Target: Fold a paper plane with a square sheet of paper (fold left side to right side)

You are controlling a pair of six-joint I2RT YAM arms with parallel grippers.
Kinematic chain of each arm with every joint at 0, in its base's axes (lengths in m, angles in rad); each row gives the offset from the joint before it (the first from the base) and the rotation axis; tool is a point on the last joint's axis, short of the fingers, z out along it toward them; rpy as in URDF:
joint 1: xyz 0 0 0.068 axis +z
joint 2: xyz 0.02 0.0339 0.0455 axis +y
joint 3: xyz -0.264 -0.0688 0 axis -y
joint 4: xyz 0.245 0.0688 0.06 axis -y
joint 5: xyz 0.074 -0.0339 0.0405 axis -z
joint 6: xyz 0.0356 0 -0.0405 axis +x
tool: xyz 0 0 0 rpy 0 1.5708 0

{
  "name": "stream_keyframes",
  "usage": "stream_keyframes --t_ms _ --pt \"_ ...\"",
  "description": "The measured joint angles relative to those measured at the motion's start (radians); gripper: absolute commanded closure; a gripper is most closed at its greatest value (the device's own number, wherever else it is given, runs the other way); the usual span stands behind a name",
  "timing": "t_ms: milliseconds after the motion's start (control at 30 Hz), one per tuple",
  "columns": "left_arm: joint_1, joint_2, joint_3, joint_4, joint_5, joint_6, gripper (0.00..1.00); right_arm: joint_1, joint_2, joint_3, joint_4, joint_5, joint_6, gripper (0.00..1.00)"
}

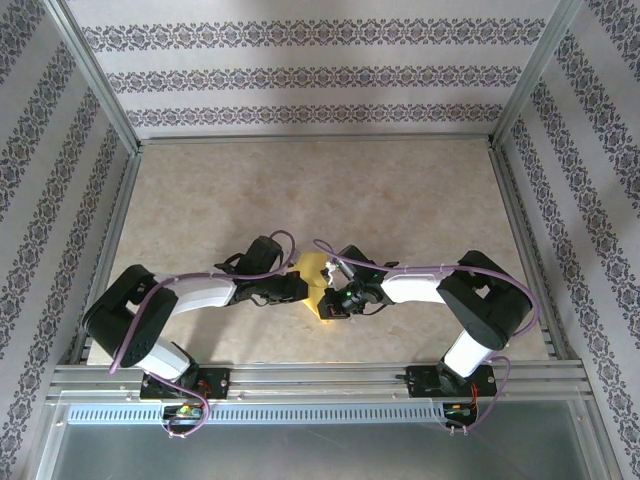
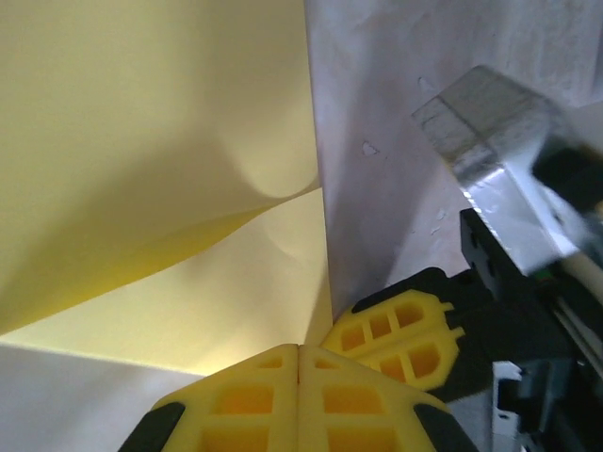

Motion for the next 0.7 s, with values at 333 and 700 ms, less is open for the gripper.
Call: stream_keyframes --t_ms 333,700 --pt "-0.001 0.080 0.025 0.015 -0.034 -0.014 0.97 0.000 0.000 0.002 -0.004 0.000 0.000 1.00" --pt "-0.001 0.090 0.030 -0.015 -0.058 -0.025 0.99 0.000 -0.001 0.017 -0.028 0.001 0.006 1.00"
